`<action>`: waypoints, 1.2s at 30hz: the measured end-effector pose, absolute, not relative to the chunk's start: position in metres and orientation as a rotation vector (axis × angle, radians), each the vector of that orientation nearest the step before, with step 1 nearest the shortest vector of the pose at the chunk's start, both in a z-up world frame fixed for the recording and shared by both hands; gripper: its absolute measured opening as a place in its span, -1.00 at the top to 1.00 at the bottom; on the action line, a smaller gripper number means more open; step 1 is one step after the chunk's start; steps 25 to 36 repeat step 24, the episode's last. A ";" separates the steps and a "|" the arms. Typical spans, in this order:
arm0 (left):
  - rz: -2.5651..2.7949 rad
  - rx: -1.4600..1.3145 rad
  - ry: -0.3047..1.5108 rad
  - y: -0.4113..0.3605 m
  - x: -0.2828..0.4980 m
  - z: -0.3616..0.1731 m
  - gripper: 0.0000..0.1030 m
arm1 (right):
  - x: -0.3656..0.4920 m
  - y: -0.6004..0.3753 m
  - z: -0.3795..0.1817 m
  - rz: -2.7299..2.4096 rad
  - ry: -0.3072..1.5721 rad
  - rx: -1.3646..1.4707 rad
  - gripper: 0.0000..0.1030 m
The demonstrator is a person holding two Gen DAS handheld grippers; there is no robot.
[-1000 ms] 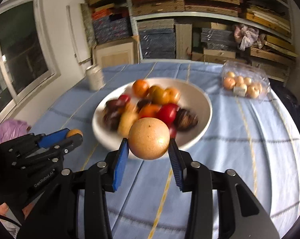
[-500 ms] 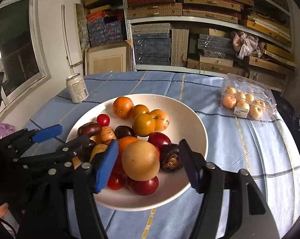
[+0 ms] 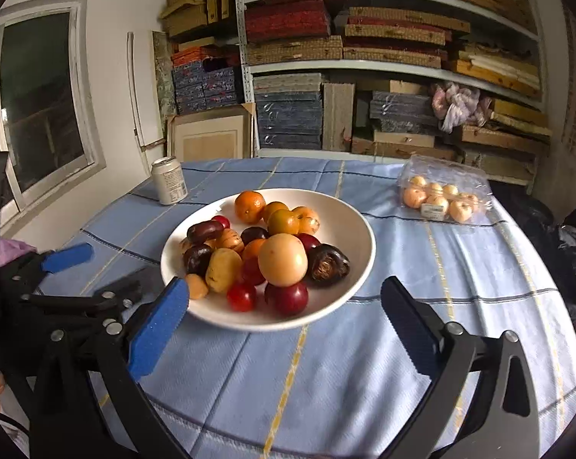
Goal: Organize fruits
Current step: 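Withdraw both open tools from the plate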
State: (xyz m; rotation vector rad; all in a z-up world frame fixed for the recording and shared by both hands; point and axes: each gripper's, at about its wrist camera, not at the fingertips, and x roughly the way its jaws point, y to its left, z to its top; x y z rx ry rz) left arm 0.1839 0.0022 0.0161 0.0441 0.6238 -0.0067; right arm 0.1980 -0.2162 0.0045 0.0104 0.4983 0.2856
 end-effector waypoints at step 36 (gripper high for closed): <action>-0.020 0.038 0.582 -0.002 0.152 0.011 -0.93 | 0.177 -0.229 0.004 0.298 0.481 0.010 -0.91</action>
